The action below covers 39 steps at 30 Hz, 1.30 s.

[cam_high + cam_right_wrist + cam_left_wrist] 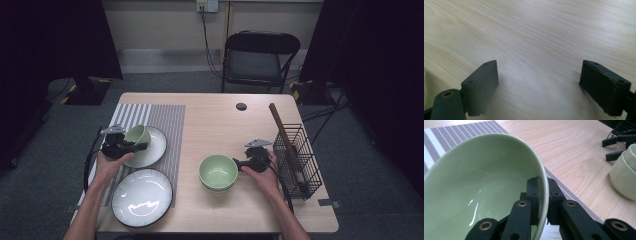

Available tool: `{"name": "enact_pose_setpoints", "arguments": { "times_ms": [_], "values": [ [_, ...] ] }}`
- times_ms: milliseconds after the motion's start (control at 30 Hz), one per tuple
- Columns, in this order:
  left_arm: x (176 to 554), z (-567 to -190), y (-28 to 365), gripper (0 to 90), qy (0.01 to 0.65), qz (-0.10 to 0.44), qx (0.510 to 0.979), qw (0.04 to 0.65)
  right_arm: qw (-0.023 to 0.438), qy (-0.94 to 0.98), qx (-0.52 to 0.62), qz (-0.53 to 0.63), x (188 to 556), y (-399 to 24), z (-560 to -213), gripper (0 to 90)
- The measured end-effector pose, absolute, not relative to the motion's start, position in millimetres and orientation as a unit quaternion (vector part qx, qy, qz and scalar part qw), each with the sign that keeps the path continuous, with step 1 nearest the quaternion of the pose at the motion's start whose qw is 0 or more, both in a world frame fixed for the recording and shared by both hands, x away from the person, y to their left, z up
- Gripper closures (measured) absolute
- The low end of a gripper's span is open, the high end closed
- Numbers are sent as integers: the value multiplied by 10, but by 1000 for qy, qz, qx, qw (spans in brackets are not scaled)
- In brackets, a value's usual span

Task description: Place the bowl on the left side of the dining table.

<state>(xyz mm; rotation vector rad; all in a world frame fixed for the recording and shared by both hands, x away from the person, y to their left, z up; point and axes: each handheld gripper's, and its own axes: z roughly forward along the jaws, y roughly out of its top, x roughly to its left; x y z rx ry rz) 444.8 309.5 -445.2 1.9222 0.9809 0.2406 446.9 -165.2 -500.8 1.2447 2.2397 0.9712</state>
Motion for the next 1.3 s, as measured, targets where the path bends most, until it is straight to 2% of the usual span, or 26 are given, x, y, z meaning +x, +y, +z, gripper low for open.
{"name": "enact_pose_setpoints", "arguments": {
  "times_ms": [1300],
  "values": [
    [4404,-4575,2918,767,382,94,809,436,199,801,445,347,4469,-1652,-5009,147]
  ]
}}
